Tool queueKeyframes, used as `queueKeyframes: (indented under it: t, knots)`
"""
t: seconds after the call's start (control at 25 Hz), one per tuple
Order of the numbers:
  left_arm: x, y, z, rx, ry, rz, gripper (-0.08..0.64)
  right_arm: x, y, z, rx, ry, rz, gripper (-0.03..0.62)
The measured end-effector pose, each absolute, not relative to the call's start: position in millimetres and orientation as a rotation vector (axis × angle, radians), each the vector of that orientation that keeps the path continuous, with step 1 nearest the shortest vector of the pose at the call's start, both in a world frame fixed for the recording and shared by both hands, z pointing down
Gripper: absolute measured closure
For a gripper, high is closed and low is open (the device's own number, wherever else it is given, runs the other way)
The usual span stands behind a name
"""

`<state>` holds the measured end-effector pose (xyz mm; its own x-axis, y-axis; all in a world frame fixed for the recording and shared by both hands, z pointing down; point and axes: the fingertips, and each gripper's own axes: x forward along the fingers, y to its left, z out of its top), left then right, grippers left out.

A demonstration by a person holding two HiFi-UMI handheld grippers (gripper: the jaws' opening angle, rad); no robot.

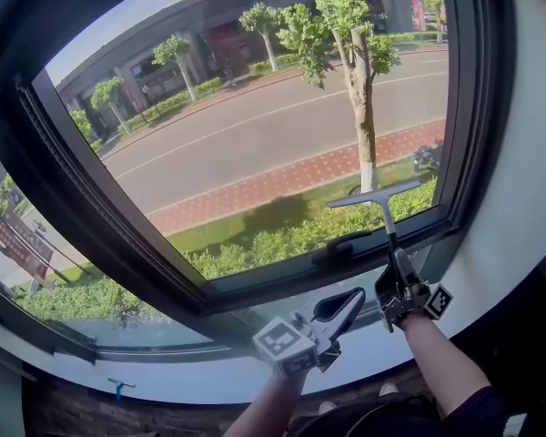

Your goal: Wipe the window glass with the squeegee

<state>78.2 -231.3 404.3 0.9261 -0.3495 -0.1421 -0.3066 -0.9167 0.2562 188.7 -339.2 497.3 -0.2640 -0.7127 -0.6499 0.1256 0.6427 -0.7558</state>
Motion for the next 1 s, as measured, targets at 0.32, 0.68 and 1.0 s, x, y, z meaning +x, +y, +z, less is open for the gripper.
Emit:
queueKeyframes:
  t: [0.32,0.68,1.0]
  knots:
    - [75,-228,411,2.843,-0.521,-0.27,0.557,186,-338,511,-0.507,1.666,-0.935,0.437]
    - [75,-224,413,2.822,-0.547,-0.269,0.557,189,-335,536,-0.575,1.683,-1.0,0.437]
    - [76,-223,415,2.809,-0.575,-0.265,0.557,190,-334,542,-0.589,1.702,-1.006,0.437]
